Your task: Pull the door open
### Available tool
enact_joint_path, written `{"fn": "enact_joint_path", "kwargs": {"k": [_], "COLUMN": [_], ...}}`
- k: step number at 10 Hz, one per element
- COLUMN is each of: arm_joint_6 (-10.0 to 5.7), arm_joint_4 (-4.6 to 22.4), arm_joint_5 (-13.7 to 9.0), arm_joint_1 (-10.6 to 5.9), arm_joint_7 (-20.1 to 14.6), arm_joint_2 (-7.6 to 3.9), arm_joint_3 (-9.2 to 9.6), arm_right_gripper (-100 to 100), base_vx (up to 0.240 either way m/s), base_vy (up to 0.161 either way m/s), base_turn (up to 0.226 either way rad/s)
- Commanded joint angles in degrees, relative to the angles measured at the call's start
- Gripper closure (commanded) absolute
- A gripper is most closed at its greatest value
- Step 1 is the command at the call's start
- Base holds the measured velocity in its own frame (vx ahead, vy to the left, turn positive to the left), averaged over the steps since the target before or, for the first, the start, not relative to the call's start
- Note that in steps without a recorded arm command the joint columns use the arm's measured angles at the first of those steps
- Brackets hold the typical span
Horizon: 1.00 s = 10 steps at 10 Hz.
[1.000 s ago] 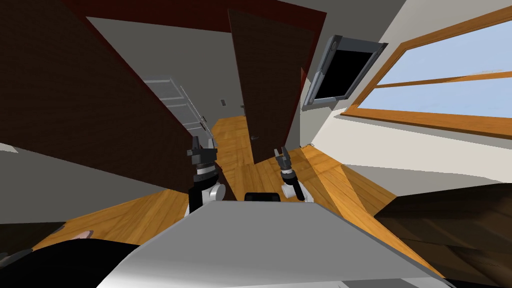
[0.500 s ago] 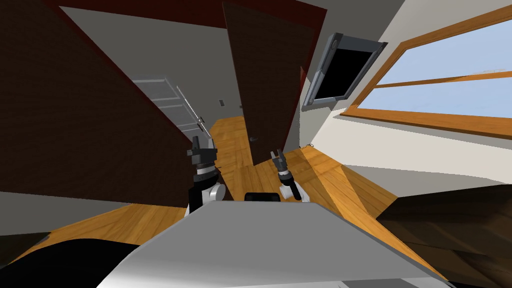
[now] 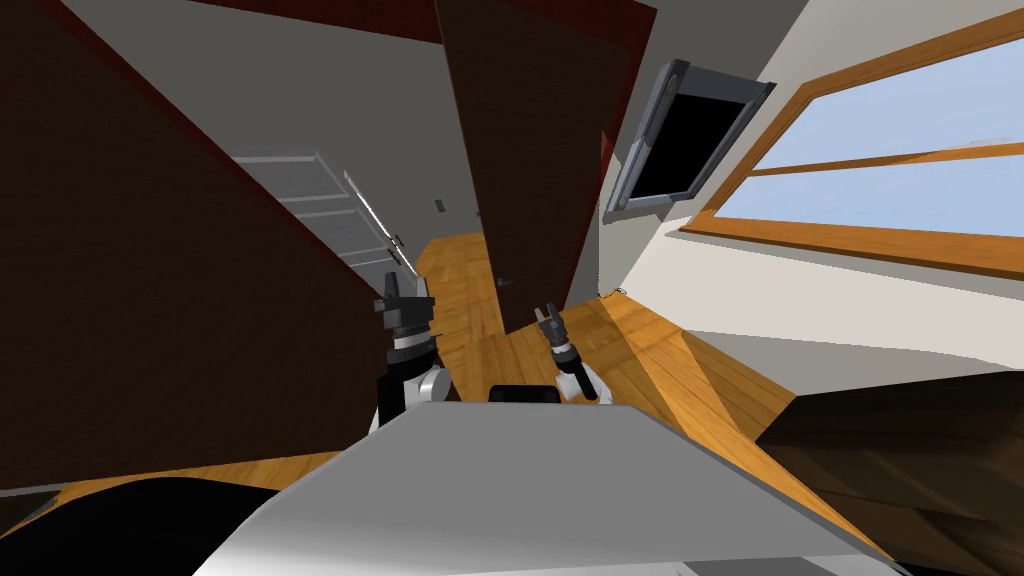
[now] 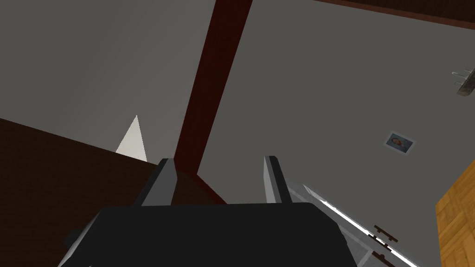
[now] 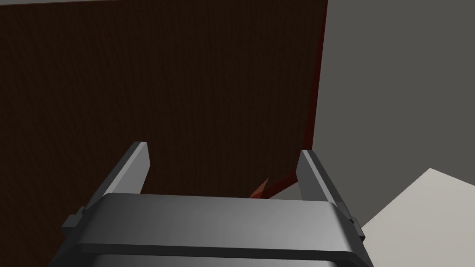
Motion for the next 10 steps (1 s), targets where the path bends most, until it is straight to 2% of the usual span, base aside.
{"fn": "enact_joint_path", "kwargs": {"k": [1,10], "arm_joint_6": [-0.95,-5.76], "arm_joint_4": [2.19,14.28], "arm_joint_5": [-0.25,-1.58], "arm_joint_1": [-0.9,-6.04], "arm_joint_7": [-0.52,-3.15], "arm_joint_2": [-0.31,-1.98], "arm_joint_3": [1.14,7.34], "arm_right_gripper": [-100,-100], "base_vx": [0.091,0.093], "base_vy": [0.006,0.017], "base_turn": [-0.051,-0.056]}}
